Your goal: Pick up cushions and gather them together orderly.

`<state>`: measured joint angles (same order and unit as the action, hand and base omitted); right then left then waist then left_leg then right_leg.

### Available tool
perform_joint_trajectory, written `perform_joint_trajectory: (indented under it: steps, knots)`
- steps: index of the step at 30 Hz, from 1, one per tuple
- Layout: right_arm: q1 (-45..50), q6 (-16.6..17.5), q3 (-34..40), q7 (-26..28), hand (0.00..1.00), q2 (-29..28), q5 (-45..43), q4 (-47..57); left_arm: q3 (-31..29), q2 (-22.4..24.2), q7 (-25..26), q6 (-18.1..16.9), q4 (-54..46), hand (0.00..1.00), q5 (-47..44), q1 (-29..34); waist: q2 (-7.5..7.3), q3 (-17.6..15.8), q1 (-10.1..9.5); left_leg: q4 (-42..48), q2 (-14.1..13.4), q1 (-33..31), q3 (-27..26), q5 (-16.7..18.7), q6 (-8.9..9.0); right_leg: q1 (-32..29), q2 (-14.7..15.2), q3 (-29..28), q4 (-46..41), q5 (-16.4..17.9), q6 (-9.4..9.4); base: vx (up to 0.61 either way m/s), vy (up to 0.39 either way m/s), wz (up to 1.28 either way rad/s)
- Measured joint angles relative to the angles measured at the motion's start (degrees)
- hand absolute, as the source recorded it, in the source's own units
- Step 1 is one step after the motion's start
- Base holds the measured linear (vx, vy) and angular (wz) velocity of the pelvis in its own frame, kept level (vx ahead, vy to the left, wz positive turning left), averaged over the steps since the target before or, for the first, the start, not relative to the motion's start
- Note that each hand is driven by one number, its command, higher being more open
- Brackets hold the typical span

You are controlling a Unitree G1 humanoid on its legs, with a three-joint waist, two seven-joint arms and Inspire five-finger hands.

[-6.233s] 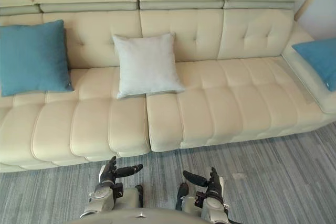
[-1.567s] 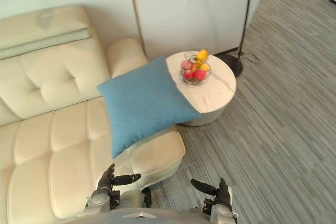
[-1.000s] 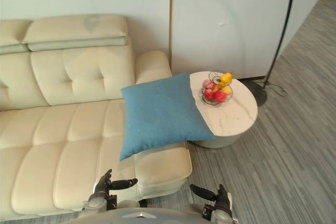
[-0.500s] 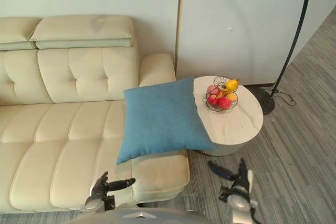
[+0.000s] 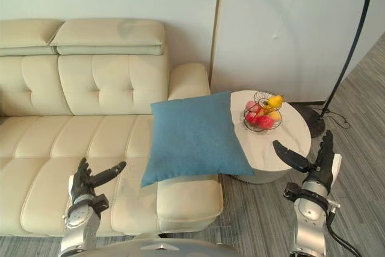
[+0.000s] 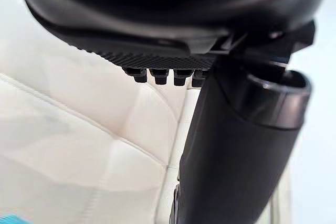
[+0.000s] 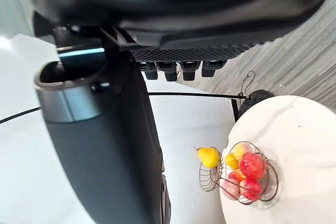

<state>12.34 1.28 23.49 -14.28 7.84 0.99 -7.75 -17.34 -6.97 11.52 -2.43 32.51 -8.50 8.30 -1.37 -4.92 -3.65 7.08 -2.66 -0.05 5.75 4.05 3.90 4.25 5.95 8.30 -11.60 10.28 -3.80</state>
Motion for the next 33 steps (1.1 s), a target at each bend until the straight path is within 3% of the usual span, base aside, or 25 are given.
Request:
perform_joint_trajectory:
  steps: [7,13,19,24,25,26,33]
  knots:
    - [-2.5,0.2,-2.4,0.0,1.0,1.2,-3.5,3.7,1.6,2.7,1.3,-0.2,-14.9,1.0,-2.7,1.6,-0.19,0.6,-0.43,1.0,0.8,-0.9,1.2,0.1,-0.09,0.6,0.5,1.0,0.8,0.0,0.0,0.03,0.002,0.11]
    - [-5.4,0.4,-11.4,0.8,1.0,1.1,-5.7,-0.5,13.2,2.9,1.9,-1.1,-16.0,1.0,-2.8,1.1,0.75,1.4,-0.59,0.5,1.1,-1.9,2.0,-0.2,-0.02,-0.2,-0.1,1.3,0.9,0.1,0.22,-0.03,-0.018,0.07]
    - [-12.2,0.1,-16.5,0.3,1.0,-0.6,-5.8,-9.6,21.8,3.6,2.0,-1.1,-14.1,1.0,-2.7,-5.9,-0.11,-0.2,-1.05,0.8,0.4,-8.1,3.4,-2.9,0.66,-7.1,-0.8,2.8,-1.7,0.0,0.94,-0.04,-0.036,0.13]
    - [-20.7,0.0,-19.5,-1.9,1.0,-2.7,-5.8,-14.0,25.8,4.7,3.3,-1.1,-10.1,1.0,-2.7,-15.6,0.01,-4.4,-2.03,1.8,-0.3,-14.4,3.1,-4.5,1.26,-15.4,-1.0,2.2,-6.8,0.2,1.86,-0.12,-0.023,-0.04]
    - [-21.4,0.0,-19.6,-2.2,1.0,-3.1,-5.8,-14.5,26.0,4.8,3.3,-1.1,-9.6,0.0,-2.7,-16.4,-0.05,-4.8,-2.11,1.9,-0.3,-14.9,3.0,-4.6,1.29,-16.2,-1.0,2.1,-7.4,0.3,1.94,-0.14,-0.013,-0.09]
    - [-23.1,0.0,-19.9,-3.1,0.0,-3.9,-5.9,-15.2,26.3,5.0,3.7,-1.1,-8.4,0.0,-2.6,-18.3,-0.11,-5.9,-2.13,2.1,-0.4,-16.1,2.7,-5.0,1.32,-18.1,-0.9,1.8,-8.5,0.3,1.98,-0.1,-0.01,-0.08]
    - [-27.9,-0.1,-20.3,-4.8,0.0,-3.8,-8.0,-16.1,27.5,3.1,5.9,-1.1,-5.9,0.0,-2.8,-25.3,-0.16,-9.0,-2.46,1.9,-1.0,-19.1,1.6,-6.2,1.91,-22.8,-0.8,0.7,-11.1,0.0,2.43,-0.06,-0.014,-0.08]
